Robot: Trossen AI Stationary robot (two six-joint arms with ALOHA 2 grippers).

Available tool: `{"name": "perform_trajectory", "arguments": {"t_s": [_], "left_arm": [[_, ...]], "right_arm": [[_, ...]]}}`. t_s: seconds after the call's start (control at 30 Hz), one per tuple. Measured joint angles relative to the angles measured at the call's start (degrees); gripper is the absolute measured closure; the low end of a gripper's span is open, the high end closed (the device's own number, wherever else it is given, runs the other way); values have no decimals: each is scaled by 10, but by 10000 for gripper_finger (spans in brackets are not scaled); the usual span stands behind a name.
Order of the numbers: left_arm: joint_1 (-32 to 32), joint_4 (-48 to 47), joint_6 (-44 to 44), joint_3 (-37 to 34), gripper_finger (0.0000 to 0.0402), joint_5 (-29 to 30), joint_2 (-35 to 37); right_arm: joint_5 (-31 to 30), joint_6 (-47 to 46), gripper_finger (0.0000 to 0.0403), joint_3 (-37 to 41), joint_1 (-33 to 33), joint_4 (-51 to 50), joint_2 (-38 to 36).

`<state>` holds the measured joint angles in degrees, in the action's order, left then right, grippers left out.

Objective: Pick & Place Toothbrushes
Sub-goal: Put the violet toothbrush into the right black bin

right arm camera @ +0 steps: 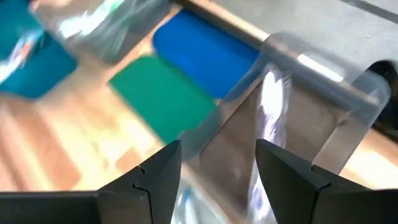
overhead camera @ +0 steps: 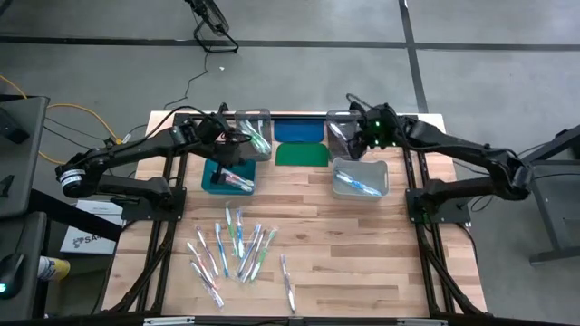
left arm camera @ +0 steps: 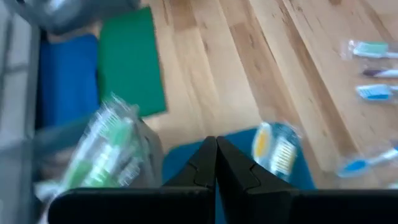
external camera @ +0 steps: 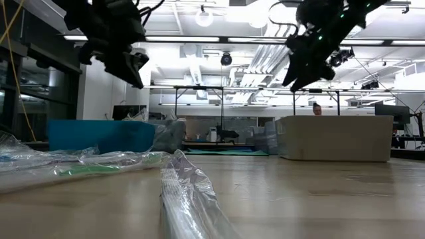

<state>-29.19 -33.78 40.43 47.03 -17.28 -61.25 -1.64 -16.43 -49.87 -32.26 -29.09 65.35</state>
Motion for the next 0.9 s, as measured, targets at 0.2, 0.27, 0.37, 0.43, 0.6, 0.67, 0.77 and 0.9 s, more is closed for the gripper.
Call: {"name": "perform_trajectory", "arguments": {"t_s": [0.2,0.27,0.37,0.43,0.6,0.67,0.77,0.9], "left_arm": [[62,-60,-46,0,401,51,0],[94,-74,-65,0,401,77,0],[144,-84,-97,0,401,105,0],[178,-89,-120,0,401,120,0],[265,-92,-155,0,401,157,0],[297,-83,-155,0,401,164,0],[340,-55,-151,0,401,167,0],[380,-26,-120,0,401,167,0]], "right_arm": [[-52,-11,204,0,92,-45,-23],[-64,-23,204,0,124,-55,-23],[-80,-51,204,0,173,-74,-23],[-108,-76,204,0,210,-90,-23],[-149,-133,204,0,314,-134,-23],[-154,-168,204,0,357,-138,-23],[-182,-227,204,0,424,-138,-22],[-231,-295,204,0,507,-136,-22]]}}
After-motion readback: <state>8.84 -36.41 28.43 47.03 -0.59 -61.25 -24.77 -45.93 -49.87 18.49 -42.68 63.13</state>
